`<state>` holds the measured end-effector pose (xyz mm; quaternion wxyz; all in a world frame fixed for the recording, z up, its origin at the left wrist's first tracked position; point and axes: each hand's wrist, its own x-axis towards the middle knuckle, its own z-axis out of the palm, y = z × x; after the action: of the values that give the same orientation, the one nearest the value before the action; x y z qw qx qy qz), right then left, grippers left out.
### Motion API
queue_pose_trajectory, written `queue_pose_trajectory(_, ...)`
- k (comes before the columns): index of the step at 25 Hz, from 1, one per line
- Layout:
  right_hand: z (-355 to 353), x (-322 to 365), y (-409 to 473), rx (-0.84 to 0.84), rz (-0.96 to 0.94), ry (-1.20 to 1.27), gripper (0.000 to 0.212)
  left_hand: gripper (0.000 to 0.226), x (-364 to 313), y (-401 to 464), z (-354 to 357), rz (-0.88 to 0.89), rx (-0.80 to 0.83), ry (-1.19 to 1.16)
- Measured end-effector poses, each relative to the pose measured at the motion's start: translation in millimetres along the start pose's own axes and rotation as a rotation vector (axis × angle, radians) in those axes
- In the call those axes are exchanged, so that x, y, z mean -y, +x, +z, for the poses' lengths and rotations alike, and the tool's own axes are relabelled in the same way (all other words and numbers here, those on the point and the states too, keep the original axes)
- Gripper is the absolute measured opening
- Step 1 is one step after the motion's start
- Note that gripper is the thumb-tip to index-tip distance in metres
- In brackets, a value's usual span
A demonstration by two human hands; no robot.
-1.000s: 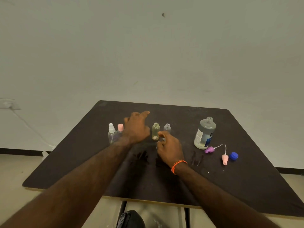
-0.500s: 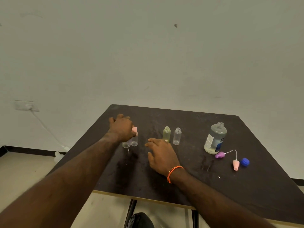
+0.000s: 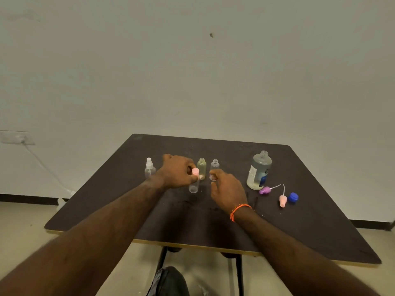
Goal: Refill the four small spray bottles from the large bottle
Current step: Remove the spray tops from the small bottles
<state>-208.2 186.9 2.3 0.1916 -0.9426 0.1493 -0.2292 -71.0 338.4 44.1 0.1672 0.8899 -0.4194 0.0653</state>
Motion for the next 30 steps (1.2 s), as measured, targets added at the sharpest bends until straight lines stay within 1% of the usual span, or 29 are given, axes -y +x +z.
queue_pose_trajectory(3, -22.4, -22.1, -9.7, -0.012, 0.063, 0.084, 0.03, 0.024, -30.7, -1.4, 22.1, 0.048, 0.002, -0.093)
queue_pose_trajectory(5, -32.4, -31.6, -16.6, 0.016, 0.056, 0.142, 0.031, 0.024, -44.7, -0.9, 38.2, 0.051, 0.025, -0.173)
queue_pose_trajectory(9, -39.1, -37.0, -25.5, 0.075, 0.04, 0.193, 0.037, 0.038, -57.7, -1.7, 62.5, 0.028, 0.029, -0.284)
queue_pose_trajectory(13, -34.0, -28.6, -21.9, 0.032, 0.018, 0.218, 0.029, 0.024, -51.5, -3.6, 65.1, 0.035, 0.026, -0.34)
queue_pose_trajectory(16, -30.0, -20.6, -14.1, 0.031, 0.023, 0.182, 0.026, 0.016, -42.3, -5.4, 67.1, 0.026, 0.05, -0.401)
queue_pose_trajectory(18, -28.2, -18.2, -9.9, 0.034, 0.015, 0.137, 0.026, 0.019, -41.4, -6.4, 72.1, 0.034, 0.065, -0.453)
queue_pose_trajectory(20, -29.1, -18.3, -7.1, 0.034, 0.001, 0.108, 0.021, 0.021, -44.1, -6.8, 78.0, 0.044, 0.047, -0.492)
queue_pose_trajectory(23, -34.4, -16.9, -4.1, 0.12, -0.085, 0.017, 0.017, 0.018, -46.8, -5.7, 78.6, 0.02, 0.038, -0.513)
queue_pose_trajectory(25, -38.5, -12.9, -6.0, 0.218, -0.097, -0.001, 0.027, 0.017, -46.0, -7.0, 76.0, -0.002, 0.053, -0.519)
queue_pose_trajectory(27, -39.5, -10.3, -10.6, 0.263, -0.05, 0.038, 0.045, 0.018, -45.5, -8.9, 76.3, -0.009, 0.064, -0.539)
queue_pose_trajectory(28, -37.8, -10.0, -11.8, 0.232, -0.033, 0.051, 0.048, 0.017, -45.7, -10.4, 77.6, -0.016, 0.065, -0.55)
queue_pose_trajectory(30, -34.2, -11.0, -11.4, 0.12, 0.003, 0.035, 0.039, 0.015, -46.0, -12.2, 80.9, -0.031, 0.062, -0.56)
